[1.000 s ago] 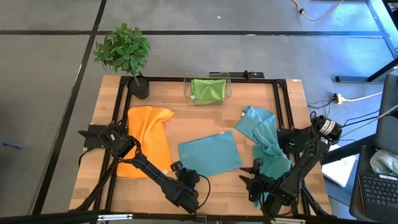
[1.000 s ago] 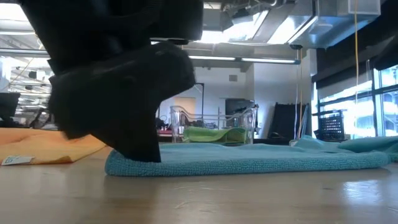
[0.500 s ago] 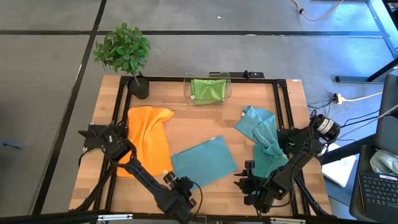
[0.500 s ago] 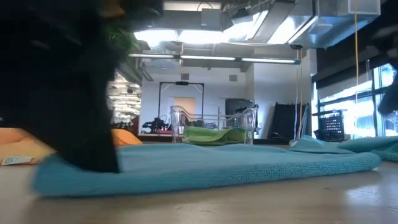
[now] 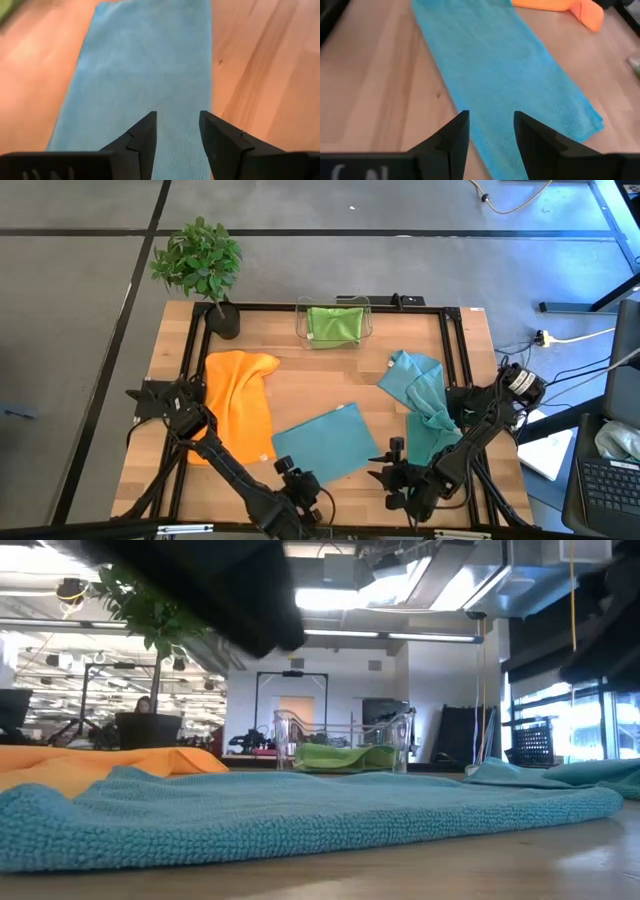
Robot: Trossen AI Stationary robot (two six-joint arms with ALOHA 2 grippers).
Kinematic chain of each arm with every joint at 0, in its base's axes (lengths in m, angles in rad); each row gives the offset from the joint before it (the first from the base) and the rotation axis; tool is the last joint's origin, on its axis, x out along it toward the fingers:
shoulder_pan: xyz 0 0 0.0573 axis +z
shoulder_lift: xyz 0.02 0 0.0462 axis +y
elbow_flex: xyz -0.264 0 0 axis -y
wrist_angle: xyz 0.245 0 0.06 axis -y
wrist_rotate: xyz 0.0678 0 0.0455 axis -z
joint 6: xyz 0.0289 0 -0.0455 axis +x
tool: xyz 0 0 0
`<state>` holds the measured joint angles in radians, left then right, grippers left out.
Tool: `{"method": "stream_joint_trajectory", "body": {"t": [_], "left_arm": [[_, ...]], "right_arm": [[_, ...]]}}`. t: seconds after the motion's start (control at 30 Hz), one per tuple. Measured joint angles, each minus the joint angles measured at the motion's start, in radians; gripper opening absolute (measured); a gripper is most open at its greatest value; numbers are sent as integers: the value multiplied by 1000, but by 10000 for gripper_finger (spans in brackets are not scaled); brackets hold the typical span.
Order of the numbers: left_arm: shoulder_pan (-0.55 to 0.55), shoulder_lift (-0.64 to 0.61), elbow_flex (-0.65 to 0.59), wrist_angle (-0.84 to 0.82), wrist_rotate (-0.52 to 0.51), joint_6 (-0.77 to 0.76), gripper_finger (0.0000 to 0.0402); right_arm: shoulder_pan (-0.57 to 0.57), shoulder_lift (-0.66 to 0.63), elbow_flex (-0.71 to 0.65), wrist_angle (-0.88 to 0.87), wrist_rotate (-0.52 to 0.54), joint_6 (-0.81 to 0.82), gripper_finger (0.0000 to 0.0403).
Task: Fold microfiber towels
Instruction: Fold the top left blue microfiber towel
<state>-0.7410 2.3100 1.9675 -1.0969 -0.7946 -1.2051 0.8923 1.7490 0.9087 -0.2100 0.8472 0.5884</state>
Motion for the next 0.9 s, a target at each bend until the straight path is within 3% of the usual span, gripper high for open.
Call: {"method": "stream_joint_trajectory", "body": {"t": [0.27, 0.43, 0.77, 0.9], "left_arm": [[21, 0, 12, 65, -21, 142, 141], [48, 1, 12, 25, 84, 209, 141], [189, -6, -11, -140, 142, 280, 140], [226, -7, -15, -95, 129, 350, 140]], "right_arm": [[-107, 1, -33, 151, -191, -124, 157], [-172, 1, -33, 91, -319, -198, 157], [-221, 0, -78, 102, -164, -299, 157], [-260, 0, -176, 328, -220, -346, 157]]}}
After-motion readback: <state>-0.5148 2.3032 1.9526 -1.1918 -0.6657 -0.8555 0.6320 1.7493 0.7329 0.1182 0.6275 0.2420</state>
